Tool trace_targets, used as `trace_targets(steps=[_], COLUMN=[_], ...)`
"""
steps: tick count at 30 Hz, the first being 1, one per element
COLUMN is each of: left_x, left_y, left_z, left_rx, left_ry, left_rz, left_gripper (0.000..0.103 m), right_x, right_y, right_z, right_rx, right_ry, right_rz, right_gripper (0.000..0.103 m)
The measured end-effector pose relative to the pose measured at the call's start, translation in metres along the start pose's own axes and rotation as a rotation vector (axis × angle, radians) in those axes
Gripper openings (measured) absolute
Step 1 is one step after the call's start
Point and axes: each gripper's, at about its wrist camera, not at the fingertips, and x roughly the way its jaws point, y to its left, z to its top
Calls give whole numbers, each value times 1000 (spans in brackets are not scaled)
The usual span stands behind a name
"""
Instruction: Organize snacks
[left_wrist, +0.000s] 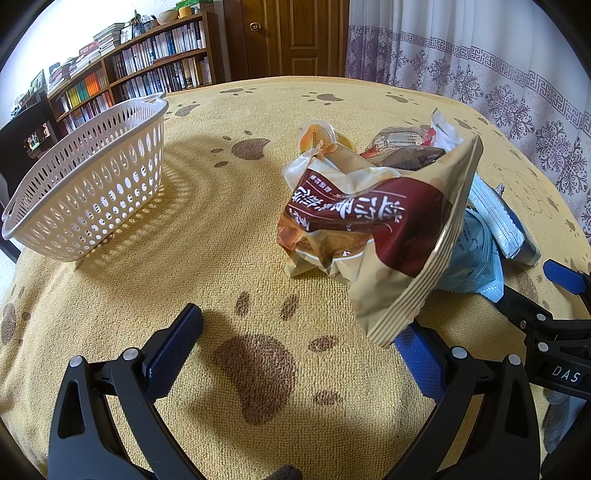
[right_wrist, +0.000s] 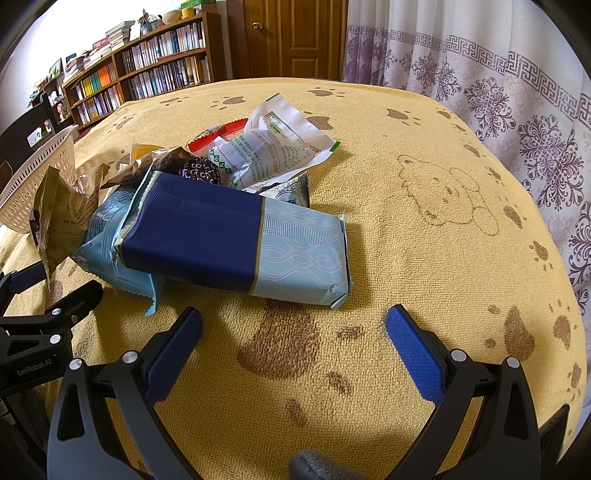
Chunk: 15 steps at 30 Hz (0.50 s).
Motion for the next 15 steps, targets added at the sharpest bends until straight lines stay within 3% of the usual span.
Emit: trace_targets(steps=[15], left_x=[1], left_y=[1], left_z=[-1], left_rx=[0], left_ry=[4], left_rz=[-3], left_gripper=[101], right_x=[0], right_y=[0], right_z=[0], right_rx=[2], right_ry=[1], right_rz=[3], right_gripper=[98])
